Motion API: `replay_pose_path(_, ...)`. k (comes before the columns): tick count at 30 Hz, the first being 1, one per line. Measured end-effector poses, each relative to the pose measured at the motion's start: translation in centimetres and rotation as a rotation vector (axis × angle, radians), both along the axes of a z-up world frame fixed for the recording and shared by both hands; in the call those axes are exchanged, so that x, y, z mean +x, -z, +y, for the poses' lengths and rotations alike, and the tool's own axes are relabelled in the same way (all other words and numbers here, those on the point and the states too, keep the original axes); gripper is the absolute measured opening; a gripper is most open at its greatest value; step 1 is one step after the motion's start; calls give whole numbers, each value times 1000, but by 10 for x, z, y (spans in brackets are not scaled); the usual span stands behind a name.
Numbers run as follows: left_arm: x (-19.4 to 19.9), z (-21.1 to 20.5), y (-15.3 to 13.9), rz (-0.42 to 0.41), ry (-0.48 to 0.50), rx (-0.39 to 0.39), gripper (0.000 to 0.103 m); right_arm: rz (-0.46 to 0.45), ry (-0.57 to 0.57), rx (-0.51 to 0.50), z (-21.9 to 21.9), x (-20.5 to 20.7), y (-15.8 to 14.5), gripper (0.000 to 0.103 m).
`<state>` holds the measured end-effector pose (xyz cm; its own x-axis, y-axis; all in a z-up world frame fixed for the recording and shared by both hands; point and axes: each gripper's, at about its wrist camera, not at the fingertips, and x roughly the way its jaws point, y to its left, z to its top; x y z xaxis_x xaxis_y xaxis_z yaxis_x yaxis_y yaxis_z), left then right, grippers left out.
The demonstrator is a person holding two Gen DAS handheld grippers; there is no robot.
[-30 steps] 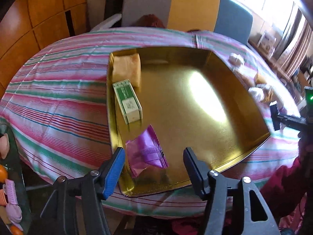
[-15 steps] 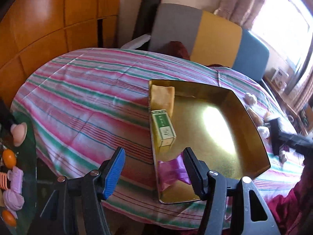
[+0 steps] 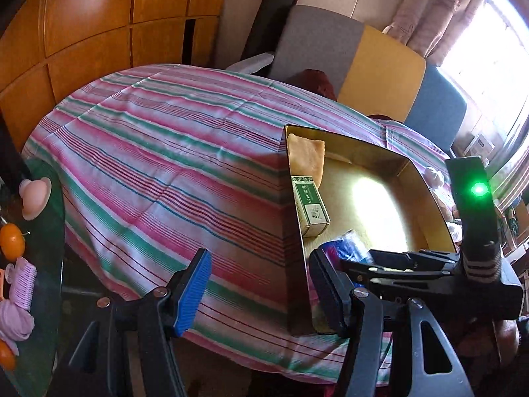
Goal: Organize objects
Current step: 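Lower the blue tissue pack into the tray and open the right tool, then grasp the plastic-wrapped bundle with the left tool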
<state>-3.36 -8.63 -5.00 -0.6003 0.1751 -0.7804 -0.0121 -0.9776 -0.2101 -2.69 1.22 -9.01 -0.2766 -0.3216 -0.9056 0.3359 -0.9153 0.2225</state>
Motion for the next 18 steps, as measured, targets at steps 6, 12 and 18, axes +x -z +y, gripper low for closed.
replay_pose_path(6,2,4,2,-6,16,-6,62,20,12,-86,9,9,-4,67)
replay_pose_path(12,2,16,-4,-3,56,-3,62,100,58,-123,37,17,-27,77)
replay_pose_path(18,-2,47,-22,26,162,-26,62,208,138,-93,87,30,-55,82)
